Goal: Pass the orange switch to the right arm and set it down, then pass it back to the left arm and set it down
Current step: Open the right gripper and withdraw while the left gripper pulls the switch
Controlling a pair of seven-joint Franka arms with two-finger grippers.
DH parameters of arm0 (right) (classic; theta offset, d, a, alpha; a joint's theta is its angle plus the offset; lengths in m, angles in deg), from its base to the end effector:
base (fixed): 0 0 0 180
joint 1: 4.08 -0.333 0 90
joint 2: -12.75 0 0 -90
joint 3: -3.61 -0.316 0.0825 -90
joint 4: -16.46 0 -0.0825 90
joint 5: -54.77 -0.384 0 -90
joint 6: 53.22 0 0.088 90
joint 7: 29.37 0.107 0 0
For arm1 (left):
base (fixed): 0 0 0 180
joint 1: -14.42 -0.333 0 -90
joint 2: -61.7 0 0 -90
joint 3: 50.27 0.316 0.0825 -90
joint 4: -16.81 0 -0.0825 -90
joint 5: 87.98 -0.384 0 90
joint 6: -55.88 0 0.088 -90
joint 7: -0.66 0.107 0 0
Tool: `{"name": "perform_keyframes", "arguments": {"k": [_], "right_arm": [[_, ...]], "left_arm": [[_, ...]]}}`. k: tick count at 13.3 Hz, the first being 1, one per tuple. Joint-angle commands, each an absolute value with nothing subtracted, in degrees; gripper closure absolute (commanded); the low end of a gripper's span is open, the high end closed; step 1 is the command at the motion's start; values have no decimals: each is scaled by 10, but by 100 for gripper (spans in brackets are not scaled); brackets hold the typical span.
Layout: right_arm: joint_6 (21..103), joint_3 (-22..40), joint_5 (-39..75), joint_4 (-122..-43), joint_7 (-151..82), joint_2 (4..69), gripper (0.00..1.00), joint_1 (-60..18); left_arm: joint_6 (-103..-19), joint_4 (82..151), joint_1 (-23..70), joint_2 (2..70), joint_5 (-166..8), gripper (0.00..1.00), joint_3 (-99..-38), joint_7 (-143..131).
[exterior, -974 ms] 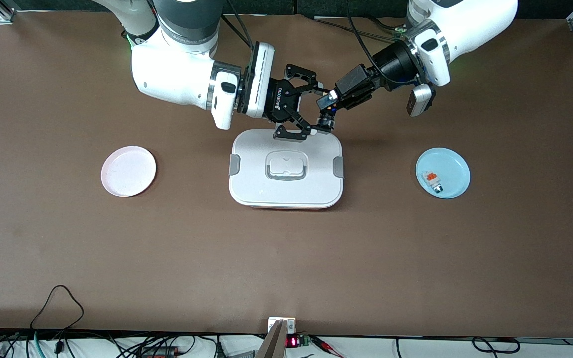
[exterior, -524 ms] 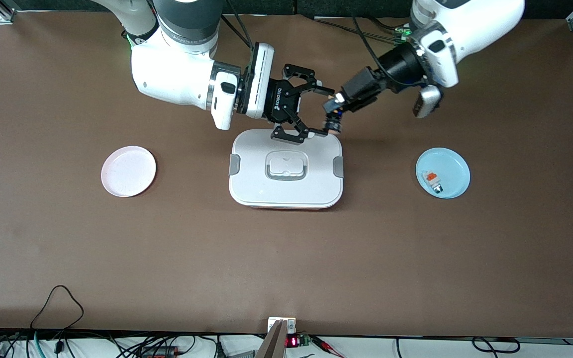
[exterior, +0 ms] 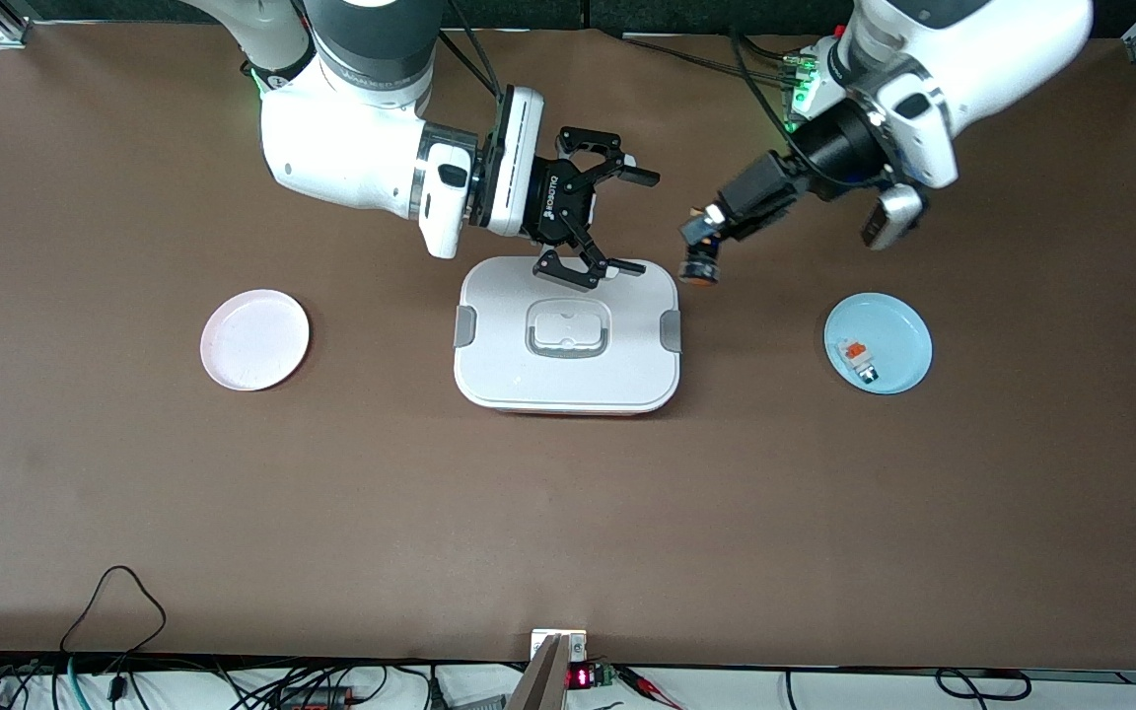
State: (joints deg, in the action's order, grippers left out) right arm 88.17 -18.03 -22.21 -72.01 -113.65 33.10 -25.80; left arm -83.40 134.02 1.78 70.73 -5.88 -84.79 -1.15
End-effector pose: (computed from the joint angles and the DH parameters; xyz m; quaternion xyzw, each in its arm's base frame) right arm 0.5403 0.4525 0.5251 -0.6486 -0.4725 -0.3929 0.4491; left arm 0.5127 -0.2272 0.5566 0.8037 0.2288 0.1014 0.5398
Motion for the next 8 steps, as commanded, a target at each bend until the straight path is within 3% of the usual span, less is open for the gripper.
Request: {"name": "perform_keyframes", "arguments": {"k": [1, 8], "right_arm": [[881, -184, -203, -746, -1131, 321, 0, -247], [876, -184, -203, -856, -1132, 320, 0, -171]], "left_arm": [[-767, 1327, 4, 681, -165, 100, -807, -7], [-501, 1286, 0, 666, -557, 100, -691, -10]]}}
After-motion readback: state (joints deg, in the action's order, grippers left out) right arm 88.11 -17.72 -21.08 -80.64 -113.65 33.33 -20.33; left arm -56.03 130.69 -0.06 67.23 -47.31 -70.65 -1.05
